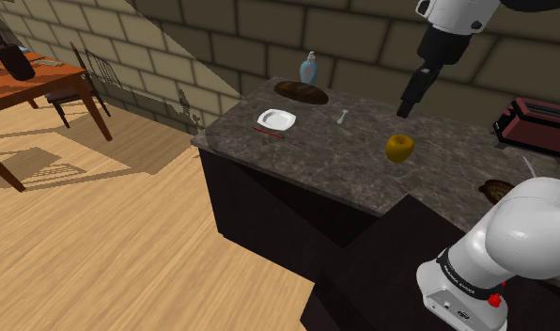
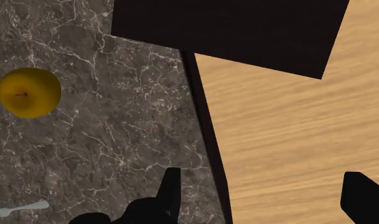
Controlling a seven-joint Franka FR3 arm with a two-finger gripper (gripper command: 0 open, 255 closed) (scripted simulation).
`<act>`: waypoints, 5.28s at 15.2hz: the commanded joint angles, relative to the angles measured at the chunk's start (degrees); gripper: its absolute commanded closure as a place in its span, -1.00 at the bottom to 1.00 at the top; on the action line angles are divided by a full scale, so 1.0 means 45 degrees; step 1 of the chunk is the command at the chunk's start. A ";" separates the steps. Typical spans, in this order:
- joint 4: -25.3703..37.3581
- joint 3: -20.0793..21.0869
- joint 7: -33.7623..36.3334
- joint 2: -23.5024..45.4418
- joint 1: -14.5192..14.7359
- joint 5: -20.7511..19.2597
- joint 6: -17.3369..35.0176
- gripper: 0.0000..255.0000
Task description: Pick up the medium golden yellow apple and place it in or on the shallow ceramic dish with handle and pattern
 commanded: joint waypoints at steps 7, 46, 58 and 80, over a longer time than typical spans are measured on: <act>-0.0958 -0.0411 0.0625 0.1145 -0.1029 -0.0720 0.2197 -1.00; 0.0248 -0.3641 0.5030 1.2156 -0.6247 -0.3860 1.2834 -1.00; 0.0249 -0.3646 0.5028 1.2246 -0.6260 -0.3856 1.2925 1.00; 0.1052 -0.3562 0.4560 1.0305 -0.6157 -0.3682 1.0212 1.00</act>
